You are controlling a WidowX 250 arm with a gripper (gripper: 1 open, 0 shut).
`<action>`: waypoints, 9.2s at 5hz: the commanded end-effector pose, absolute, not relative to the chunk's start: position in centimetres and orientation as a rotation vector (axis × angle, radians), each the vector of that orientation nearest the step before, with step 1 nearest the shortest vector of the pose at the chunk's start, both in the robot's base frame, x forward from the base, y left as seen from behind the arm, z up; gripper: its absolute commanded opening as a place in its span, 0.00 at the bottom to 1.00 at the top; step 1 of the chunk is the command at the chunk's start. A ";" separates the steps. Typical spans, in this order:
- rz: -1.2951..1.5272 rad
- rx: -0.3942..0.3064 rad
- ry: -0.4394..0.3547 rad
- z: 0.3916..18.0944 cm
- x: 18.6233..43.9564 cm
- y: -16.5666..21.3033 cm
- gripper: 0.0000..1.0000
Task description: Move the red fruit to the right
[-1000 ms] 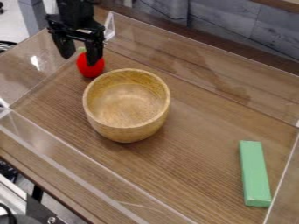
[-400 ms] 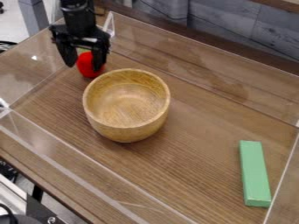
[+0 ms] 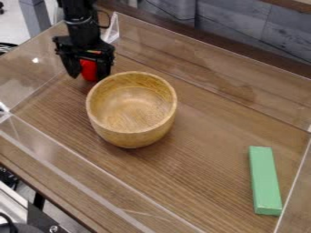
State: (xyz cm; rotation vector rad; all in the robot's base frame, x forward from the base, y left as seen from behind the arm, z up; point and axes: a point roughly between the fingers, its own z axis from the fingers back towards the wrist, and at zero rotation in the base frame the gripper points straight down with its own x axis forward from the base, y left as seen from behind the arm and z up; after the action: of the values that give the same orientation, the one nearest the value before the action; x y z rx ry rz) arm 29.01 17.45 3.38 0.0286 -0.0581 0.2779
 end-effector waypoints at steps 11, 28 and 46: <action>-0.054 -0.117 -0.201 14.0 34.5 4.6 0.00; -0.222 -0.163 -0.193 14.8 28.7 -4.7 1.00; -0.098 -0.132 -0.253 14.9 28.2 1.7 1.00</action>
State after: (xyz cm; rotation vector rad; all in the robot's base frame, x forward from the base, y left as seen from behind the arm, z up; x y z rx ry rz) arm 27.52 1.79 13.75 -0.1385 -0.2129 -0.0809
